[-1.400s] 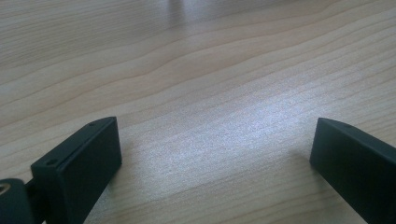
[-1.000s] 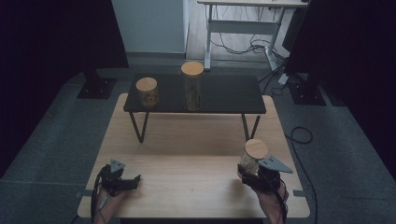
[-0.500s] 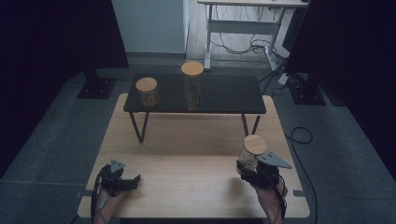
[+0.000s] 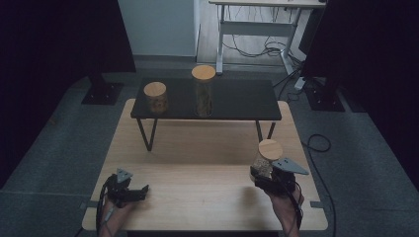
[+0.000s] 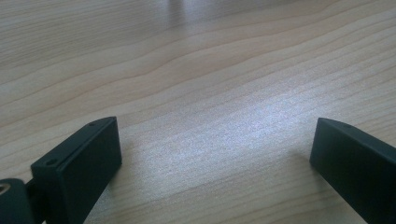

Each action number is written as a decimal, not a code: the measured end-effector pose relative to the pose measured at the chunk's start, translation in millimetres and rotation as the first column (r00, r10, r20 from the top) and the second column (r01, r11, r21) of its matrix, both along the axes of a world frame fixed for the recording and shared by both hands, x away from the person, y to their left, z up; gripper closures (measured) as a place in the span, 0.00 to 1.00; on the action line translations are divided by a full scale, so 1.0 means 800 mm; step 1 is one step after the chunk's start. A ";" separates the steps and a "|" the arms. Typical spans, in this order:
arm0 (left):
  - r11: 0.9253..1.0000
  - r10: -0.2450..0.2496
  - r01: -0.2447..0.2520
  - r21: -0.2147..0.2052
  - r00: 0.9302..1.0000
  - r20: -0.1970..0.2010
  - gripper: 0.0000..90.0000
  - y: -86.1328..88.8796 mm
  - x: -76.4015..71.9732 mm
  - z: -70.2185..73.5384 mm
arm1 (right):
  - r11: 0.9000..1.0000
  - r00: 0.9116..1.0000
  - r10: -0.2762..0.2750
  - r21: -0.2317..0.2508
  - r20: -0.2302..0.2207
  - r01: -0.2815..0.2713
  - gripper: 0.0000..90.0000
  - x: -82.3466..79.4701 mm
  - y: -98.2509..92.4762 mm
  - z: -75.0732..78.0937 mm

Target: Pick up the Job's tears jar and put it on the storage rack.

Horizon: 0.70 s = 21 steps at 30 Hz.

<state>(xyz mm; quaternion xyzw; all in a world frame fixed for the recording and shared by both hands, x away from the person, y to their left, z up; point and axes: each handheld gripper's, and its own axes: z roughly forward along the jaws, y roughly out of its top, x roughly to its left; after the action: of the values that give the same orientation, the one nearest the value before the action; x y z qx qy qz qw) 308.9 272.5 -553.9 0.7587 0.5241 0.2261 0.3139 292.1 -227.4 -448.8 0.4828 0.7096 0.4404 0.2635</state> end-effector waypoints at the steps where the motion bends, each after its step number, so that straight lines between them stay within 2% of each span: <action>1: 1.000 0.000 0.000 0.000 1.000 0.000 0.02 0.000 0.000 0.000 | 1.000 1.000 -0.001 0.000 -0.001 0.001 0.27 0.000 0.000 0.001; 21: 1.000 -0.002 0.002 0.000 1.000 0.001 0.02 0.000 0.000 0.000 | 1.000 1.000 -0.004 -0.003 0.007 0.004 0.27 0.011 0.008 0.015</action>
<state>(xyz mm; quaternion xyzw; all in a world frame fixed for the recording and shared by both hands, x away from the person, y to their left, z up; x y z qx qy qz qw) 308.9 272.6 -553.9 0.7591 0.5233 0.2260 0.3143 300.5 -221.2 -437.0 0.4821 0.7085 0.4404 0.2676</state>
